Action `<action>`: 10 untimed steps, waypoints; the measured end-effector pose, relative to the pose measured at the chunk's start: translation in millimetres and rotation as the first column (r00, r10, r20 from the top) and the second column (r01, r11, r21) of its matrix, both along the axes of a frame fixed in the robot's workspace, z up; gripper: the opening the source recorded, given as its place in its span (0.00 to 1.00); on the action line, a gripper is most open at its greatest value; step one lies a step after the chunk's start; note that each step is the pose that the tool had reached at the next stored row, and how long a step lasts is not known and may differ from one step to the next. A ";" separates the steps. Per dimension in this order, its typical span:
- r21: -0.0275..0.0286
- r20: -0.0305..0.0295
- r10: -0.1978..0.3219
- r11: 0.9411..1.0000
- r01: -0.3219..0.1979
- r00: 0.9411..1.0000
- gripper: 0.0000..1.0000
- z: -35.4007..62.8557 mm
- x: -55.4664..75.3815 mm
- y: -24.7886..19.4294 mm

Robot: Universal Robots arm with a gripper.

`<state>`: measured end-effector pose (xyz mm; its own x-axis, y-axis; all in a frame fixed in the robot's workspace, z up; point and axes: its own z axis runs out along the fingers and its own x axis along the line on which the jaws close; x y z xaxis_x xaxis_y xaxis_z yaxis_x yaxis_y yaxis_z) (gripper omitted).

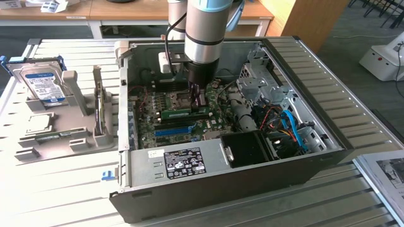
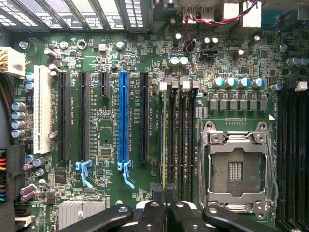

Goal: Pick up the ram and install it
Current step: 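Insert the ram into the slot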

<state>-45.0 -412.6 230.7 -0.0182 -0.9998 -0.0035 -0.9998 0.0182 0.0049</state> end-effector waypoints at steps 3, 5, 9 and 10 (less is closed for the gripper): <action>0.000 0.000 0.000 1.000 0.000 1.000 0.11 0.0 0.0 0.1; 0.000 0.000 0.000 1.000 0.000 1.000 0.11 -0.6 0.0 0.2; 0.000 0.000 0.000 1.000 0.000 1.000 0.11 -0.6 0.0 0.1; 0.000 0.000 0.000 1.000 0.000 1.000 0.11 -0.7 0.0 0.1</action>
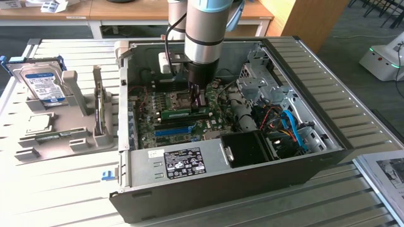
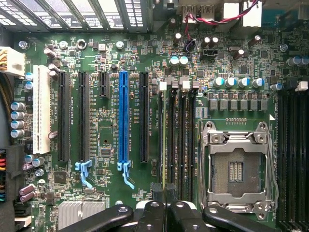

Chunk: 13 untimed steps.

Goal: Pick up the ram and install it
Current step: 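Insert the ram into the slot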

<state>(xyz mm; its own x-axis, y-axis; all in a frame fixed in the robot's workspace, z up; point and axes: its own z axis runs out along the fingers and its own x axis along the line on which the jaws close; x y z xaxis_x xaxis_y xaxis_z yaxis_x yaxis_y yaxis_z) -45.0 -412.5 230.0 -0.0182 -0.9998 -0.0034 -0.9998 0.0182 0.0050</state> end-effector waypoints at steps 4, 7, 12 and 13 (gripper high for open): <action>0.000 0.000 0.000 1.000 0.000 1.000 0.11 -0.5 -0.1 0.0; 0.000 0.000 0.000 1.000 0.000 1.000 0.11 -0.8 -0.3 -0.1; 0.000 0.000 0.000 1.000 0.000 1.000 0.11 -1.6 -0.3 0.0; 0.000 0.000 0.000 1.000 0.000 1.000 0.11 -1.7 -0.3 0.0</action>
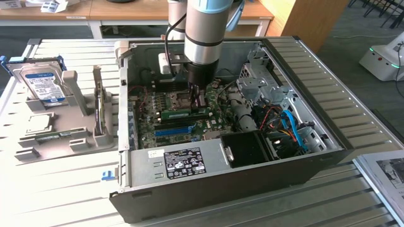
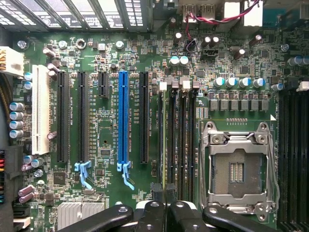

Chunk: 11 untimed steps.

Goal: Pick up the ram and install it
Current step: 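Insert the ram into the slot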

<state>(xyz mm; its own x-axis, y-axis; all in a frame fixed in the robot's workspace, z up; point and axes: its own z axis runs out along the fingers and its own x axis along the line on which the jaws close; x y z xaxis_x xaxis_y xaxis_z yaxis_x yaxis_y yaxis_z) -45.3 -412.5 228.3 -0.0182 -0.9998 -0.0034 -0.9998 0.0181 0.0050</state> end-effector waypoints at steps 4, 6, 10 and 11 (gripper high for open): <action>0.000 0.000 0.000 1.000 0.000 1.000 0.11 -0.8 0.0 0.0; 0.000 0.000 0.000 1.000 0.000 1.000 0.11 -1.4 0.0 0.0; 0.000 0.000 0.000 1.000 0.000 1.000 0.11 -2.5 0.0 0.0; 0.000 0.000 0.000 1.000 0.000 1.000 0.11 -2.8 0.0 0.0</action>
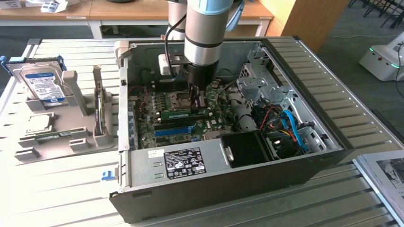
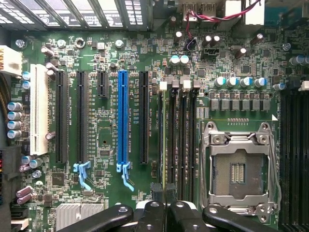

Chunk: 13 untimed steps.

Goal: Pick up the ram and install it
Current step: 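Insert the ram into the slot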

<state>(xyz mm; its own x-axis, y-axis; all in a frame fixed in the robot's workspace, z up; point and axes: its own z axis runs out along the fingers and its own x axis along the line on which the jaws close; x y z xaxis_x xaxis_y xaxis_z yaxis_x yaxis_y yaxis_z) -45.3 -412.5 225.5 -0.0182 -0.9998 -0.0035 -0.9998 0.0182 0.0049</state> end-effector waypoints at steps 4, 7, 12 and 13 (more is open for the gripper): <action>0.000 0.000 0.000 1.000 0.000 1.000 0.11 -1.3 0.0 0.0; 0.000 0.000 0.000 1.000 0.000 1.000 0.11 -2.2 0.0 0.0; 0.000 0.000 0.000 1.000 0.000 1.000 0.11 -2.8 0.0 0.0; 0.000 0.000 0.000 1.000 0.000 1.000 0.11 -2.9 0.0 0.0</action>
<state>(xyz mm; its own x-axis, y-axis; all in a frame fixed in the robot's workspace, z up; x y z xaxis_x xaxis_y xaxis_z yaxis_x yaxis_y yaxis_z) -45.3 -412.5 222.6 -0.0182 -0.9998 -0.0034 -0.9998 0.0182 0.0050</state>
